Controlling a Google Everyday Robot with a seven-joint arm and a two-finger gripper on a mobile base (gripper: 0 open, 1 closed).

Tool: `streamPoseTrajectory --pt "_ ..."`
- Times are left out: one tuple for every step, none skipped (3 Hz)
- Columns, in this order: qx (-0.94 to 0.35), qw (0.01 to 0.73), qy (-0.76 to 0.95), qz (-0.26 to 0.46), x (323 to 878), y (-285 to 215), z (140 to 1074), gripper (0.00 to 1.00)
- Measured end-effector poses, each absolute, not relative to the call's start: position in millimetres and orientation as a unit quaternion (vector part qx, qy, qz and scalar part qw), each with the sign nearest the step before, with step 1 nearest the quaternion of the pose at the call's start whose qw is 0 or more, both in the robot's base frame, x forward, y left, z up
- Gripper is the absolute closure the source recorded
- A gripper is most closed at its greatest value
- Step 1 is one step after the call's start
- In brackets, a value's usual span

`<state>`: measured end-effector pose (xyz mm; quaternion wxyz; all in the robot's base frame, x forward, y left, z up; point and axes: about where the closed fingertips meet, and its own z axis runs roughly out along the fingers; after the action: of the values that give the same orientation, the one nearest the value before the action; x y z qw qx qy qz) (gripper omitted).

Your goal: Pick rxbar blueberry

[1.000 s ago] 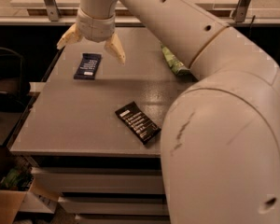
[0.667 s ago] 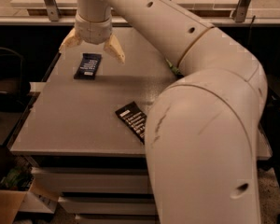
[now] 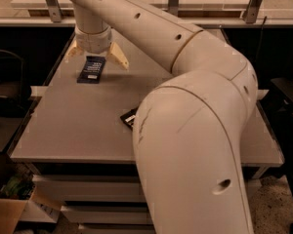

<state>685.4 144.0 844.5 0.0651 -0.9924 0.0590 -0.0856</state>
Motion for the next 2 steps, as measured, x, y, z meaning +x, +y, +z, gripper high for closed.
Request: streamPoseTrajectory --pt "-0.993 0.057 0.066 -0.081 687.5 150.4 829.6 0.00" --pt "-0.994 0.050 0.068 -0.071 688.0 154.6 818.5 0.18"
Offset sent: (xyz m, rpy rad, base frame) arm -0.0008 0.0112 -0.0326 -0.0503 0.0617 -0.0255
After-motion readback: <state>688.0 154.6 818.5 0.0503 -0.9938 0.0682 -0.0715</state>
